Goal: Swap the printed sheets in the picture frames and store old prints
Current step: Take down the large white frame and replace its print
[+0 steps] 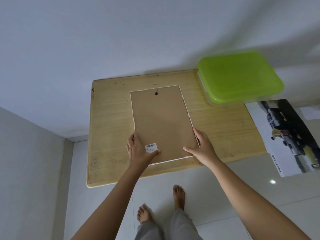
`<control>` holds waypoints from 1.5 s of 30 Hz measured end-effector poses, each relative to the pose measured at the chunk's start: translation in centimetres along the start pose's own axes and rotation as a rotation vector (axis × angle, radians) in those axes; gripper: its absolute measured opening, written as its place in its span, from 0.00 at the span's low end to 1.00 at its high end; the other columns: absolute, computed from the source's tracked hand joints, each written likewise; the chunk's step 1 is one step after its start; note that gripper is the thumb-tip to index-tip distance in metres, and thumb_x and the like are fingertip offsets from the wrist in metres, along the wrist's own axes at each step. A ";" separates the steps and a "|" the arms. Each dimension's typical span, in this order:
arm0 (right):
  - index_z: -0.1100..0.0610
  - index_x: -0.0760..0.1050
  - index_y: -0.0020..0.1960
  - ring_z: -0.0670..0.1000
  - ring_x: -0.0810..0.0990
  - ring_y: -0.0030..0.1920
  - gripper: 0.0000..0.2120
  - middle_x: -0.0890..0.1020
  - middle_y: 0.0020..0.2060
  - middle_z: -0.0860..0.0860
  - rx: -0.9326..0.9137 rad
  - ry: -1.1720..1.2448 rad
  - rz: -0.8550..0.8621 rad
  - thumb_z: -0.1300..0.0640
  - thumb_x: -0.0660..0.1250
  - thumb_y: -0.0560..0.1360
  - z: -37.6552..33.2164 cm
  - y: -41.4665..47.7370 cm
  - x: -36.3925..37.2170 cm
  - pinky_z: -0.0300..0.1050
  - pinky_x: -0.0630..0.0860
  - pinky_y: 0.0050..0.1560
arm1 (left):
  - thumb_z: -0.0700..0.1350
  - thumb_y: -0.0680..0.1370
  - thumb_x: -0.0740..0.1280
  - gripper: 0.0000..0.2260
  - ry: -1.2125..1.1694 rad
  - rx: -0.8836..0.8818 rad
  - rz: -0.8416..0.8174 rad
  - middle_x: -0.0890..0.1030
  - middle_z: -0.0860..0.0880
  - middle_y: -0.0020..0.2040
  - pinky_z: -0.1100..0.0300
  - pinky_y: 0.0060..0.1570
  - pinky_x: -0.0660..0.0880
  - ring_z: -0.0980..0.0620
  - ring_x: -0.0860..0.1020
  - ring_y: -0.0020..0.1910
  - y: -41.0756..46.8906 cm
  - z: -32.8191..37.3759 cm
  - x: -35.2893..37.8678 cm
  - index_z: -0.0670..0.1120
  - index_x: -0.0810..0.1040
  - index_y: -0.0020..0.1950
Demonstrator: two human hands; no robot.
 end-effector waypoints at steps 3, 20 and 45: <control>0.58 0.59 0.73 0.50 0.64 0.69 0.37 0.66 0.67 0.53 -0.018 -0.060 0.043 0.59 0.73 0.69 -0.1 -0.2 0.0 0.36 0.59 0.66 | 0.55 0.64 0.76 0.48 -0.010 0.027 0.032 0.59 0.48 0.69 0.50 0.69 0.61 0.47 0.59 0.68 -0.6 -0.1 -0.4 0.46 0.52 0.75; 0.61 0.71 0.64 0.60 0.71 0.62 0.25 0.75 0.61 0.57 -0.275 -0.678 0.153 0.46 0.55 0.75 -3.7 1.5 2.2 0.53 0.74 0.58 | 0.45 0.70 0.73 0.30 -0.174 0.027 0.053 0.65 0.54 0.58 0.49 0.62 0.70 0.47 0.71 0.60 2.3 -0.9 -1.7 0.47 0.66 0.69; 0.55 0.61 0.73 0.54 0.60 0.73 0.26 0.63 0.72 0.55 -0.448 -0.831 0.020 0.45 0.48 0.78 -8.3 14.9 6.6 0.48 0.52 0.70 | 0.59 0.80 0.40 0.29 0.610 0.288 0.077 0.59 0.43 0.75 0.57 0.72 0.42 0.55 0.39 0.75 13.2 5.3 1.9 0.43 0.57 0.74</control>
Point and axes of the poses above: each hand's wrist, its own y-axis towards the middle knuckle, its own x-axis out of the palm, z = x × y, the point moved 9 cm from there along y, towards the middle knuckle
